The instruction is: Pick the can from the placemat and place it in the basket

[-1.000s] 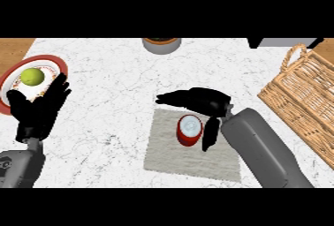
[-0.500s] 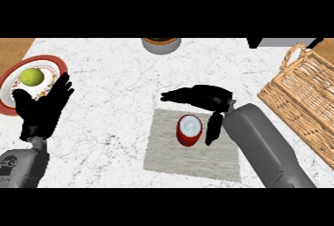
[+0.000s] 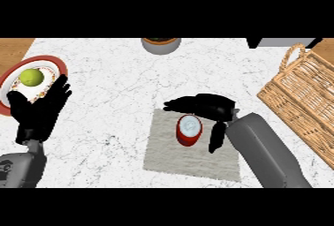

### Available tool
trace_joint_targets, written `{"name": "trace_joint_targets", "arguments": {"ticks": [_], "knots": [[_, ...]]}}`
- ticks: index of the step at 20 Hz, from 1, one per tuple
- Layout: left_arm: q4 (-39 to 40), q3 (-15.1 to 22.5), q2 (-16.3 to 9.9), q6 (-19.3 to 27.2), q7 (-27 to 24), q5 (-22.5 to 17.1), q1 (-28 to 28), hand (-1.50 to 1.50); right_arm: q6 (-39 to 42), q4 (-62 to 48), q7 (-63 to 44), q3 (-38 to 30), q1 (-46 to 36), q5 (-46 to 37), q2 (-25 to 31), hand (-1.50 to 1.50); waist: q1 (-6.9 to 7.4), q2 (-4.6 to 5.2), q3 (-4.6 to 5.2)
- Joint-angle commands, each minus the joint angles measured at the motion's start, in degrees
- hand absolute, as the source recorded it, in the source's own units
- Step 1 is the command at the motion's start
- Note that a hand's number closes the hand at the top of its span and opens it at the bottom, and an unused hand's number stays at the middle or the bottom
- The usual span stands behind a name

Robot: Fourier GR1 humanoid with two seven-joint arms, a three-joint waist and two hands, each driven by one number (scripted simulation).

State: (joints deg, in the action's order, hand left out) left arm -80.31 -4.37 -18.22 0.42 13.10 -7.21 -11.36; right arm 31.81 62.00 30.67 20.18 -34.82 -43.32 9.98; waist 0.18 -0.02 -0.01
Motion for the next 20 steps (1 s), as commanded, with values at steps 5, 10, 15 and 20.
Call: {"name": "trace_joint_targets", "arguments": {"ticks": [5, 10, 15, 20], "knots": [[2.7, -1.3, 1.9, -2.2, -5.4, 1.7, 2.4, 0.00, -2.3, -3.2, 2.1, -1.4, -0.4, -5.4, -0.9, -1.50, 0.13, 0.07, 0.01], [-0.6, -1.7, 1.4, -2.3, -1.7, 2.7, 2.2, 0.00, -2.2, -1.4, -0.6, -0.4, 0.7, -8.4, -3.7, -1.50, 0.10, 0.01, 0.01], [-2.5, -2.9, 0.4, -1.6, 3.2, 2.0, -1.1, 0.00, -6.3, -1.3, 3.1, 4.3, 1.7, -13.8, -3.6, 1.50, 0.08, -0.02, 0.00], [-2.8, -0.9, 4.8, 0.4, 2.0, 3.6, -0.2, 0.00, -10.2, -7.3, 4.4, 3.2, 0.4, -16.6, -6.5, 1.50, 0.25, 0.06, -0.01]]}}
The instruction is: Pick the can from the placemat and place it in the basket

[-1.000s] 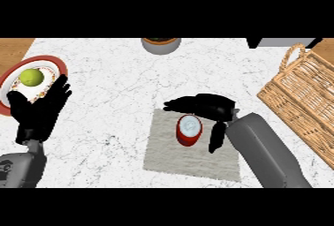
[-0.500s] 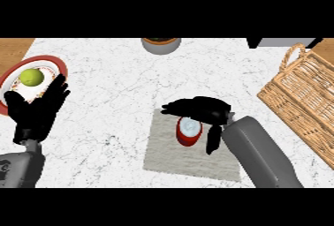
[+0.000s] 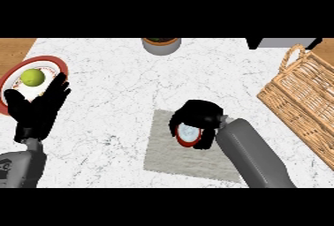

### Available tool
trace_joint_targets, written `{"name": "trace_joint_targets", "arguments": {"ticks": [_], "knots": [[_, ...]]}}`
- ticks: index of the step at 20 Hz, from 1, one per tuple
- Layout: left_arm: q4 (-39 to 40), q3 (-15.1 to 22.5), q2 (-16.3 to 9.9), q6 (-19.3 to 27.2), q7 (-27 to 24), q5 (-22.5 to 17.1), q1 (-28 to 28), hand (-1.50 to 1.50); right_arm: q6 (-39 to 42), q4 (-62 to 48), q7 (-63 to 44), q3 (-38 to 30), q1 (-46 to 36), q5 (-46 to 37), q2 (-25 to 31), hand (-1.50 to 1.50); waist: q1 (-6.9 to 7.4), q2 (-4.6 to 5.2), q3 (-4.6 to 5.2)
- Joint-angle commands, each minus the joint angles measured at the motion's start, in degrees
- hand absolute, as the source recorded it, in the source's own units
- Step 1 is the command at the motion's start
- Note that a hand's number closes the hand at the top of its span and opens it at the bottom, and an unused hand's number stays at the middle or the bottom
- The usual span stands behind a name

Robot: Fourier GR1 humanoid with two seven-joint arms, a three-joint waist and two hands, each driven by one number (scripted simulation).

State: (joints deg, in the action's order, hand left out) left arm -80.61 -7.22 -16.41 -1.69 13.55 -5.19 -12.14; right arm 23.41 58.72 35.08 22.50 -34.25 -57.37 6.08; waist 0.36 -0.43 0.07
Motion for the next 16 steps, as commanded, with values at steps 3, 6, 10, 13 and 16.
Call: {"name": "trace_joint_targets", "arguments": {"ticks": [3, 6, 10, 13, 16], "knots": [[-1.2, -1.3, -1.2, -1.5, 1.5, -1.2, 0.4, 0.00, -3.8, -0.4, -10.5, -3.1, 4.9, -1.8, -3.8, 1.50, -0.59, 0.18, -0.07], [-0.3, -1.9, -1.4, -0.5, 0.3, -0.4, 1.3, 0.00, -10.1, -3.9, -28.6, -14.4, 6.5, 0.3, -5.9, 1.50, -2.84, -0.09, -0.01], [-0.2, -2.8, -1.9, 0.1, 0.4, -0.4, 1.7, 0.00, -19.8, -2.7, -44.4, -22.0, 9.5, 2.4, -6.0, 1.50, -3.90, -0.29, 0.00], [0.3, -0.9, 0.2, -0.5, -0.6, -0.4, 1.5, 0.00, -26.4, -0.7, -56.9, -20.1, 8.5, 5.3, -6.1, 1.50, -0.74, -0.06, 0.02], [0.7, -0.1, -0.4, -1.1, 0.6, 0.1, -0.4, 0.00, -34.3, 1.9, -67.4, -14.8, 7.2, 11.5, -6.1, 1.50, 1.34, 0.08, -0.14]]}}
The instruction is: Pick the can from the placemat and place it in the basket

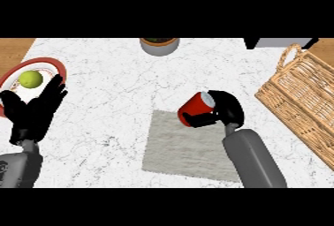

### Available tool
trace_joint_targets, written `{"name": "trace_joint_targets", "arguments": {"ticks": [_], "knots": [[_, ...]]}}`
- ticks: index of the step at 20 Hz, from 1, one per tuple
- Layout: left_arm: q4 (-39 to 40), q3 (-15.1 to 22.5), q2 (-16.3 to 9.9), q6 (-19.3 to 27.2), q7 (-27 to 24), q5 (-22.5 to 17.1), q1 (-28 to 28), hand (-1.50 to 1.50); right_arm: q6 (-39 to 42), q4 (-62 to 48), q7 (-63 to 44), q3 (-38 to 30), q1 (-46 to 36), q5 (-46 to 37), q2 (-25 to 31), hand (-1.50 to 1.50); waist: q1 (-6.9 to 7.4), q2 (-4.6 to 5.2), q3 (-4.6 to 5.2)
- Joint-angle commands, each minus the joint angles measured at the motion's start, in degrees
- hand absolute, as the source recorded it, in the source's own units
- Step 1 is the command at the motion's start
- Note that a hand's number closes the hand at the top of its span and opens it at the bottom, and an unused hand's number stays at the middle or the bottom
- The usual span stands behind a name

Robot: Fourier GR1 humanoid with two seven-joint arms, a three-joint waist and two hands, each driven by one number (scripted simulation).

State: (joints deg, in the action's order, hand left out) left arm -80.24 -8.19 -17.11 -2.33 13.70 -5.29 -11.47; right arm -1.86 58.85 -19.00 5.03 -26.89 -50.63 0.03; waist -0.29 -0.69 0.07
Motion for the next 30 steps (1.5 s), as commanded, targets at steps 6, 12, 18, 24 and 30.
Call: {"name": "trace_joint_targets", "arguments": {"ticks": [6, 12, 18, 24, 30], "knots": [[1.2, 1.3, 1.0, -0.5, 0.2, 0.2, -3.0, 0.00, -31.6, 11.7, -20.7, 12.7, -7.5, 11.2, 0.0, 1.50, 3.54, 0.34, -0.14], [3.1, 0.5, 0.3, -0.1, -1.2, 1.2, -2.8, 0.00, -39.5, 15.7, -45.5, 25.3, -14.7, -6.2, 0.0, 1.50, 1.02, 0.01, 0.11], [2.4, 2.2, 2.9, 2.1, -1.0, 2.7, -2.3, 0.00, -27.9, 17.3, -62.5, 22.7, -25.8, -17.1, 0.0, 1.50, 0.51, 0.01, 0.08], [2.6, -0.6, 0.2, -0.2, -0.2, 0.4, -1.8, 0.00, -17.9, 19.0, -62.9, 14.8, -30.6, -22.2, 0.0, 1.50, 0.04, 0.23, 0.00], [4.2, -0.2, 1.5, 0.9, -2.4, 1.6, -1.8, 0.00, -13.8, 17.2, -59.5, 5.9, -35.0, -26.1, 1.1, 1.50, -0.28, 0.52, 0.02]]}}
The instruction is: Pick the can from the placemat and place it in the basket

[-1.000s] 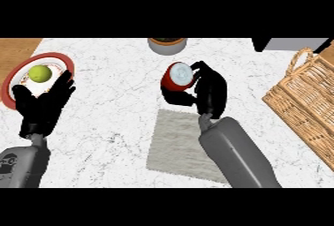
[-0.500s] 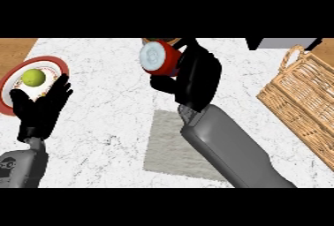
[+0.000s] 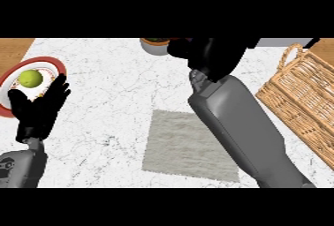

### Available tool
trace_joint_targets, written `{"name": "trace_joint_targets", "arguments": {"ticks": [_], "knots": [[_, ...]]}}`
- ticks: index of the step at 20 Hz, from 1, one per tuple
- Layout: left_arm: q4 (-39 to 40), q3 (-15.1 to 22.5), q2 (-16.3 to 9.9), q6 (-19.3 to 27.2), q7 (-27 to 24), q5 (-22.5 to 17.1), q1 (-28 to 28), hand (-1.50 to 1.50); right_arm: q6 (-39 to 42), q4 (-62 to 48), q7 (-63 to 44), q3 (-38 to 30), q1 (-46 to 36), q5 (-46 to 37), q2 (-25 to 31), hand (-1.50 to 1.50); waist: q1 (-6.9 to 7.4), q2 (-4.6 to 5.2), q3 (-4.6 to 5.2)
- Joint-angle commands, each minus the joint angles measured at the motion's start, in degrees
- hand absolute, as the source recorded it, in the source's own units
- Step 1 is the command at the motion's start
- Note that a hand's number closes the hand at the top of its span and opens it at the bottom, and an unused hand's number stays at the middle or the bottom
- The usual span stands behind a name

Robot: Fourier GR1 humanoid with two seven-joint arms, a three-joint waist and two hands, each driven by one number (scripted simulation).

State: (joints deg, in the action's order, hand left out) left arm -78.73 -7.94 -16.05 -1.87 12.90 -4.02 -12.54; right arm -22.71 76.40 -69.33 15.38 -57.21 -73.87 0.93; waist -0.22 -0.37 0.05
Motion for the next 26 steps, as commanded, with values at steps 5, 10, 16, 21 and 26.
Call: {"name": "trace_joint_targets", "arguments": {"ticks": [5, 10, 16, 21, 26], "knots": [[-2.3, 0.7, 1.6, 1.5, 1.5, 0.4, -0.7, 0.00, 8.5, -3.2, -4.0, -11.4, -2.9, -3.5, 6.3, 1.50, -0.31, 0.12, -0.05], [-2.6, -1.9, -1.5, -1.4, 1.4, -1.7, 1.9, 0.00, 14.3, -1.3, -3.2, -15.8, -1.7, -5.9, 10.2, 1.50, -0.27, -0.15, -0.06], [-2.6, -1.6, -1.7, -2.5, 1.8, -1.8, 1.0, 0.00, 15.4, 5.9, 3.9, -22.2, 6.4, -1.8, 15.1, 1.50, -0.59, -0.02, -0.08], [0.9, -1.7, -0.2, -0.8, -1.8, 0.4, 0.7, 0.00, 13.2, 8.9, 8.4, -23.5, 14.9, -0.7, 15.4, 1.50, -0.11, 0.31, -0.05], [0.5, -2.3, -0.7, -2.1, -1.0, -0.5, -0.1, 0.00, 8.2, 16.0, 11.5, -24.7, 25.2, 1.4, 13.7, 1.50, -0.20, 0.30, -0.05]]}}
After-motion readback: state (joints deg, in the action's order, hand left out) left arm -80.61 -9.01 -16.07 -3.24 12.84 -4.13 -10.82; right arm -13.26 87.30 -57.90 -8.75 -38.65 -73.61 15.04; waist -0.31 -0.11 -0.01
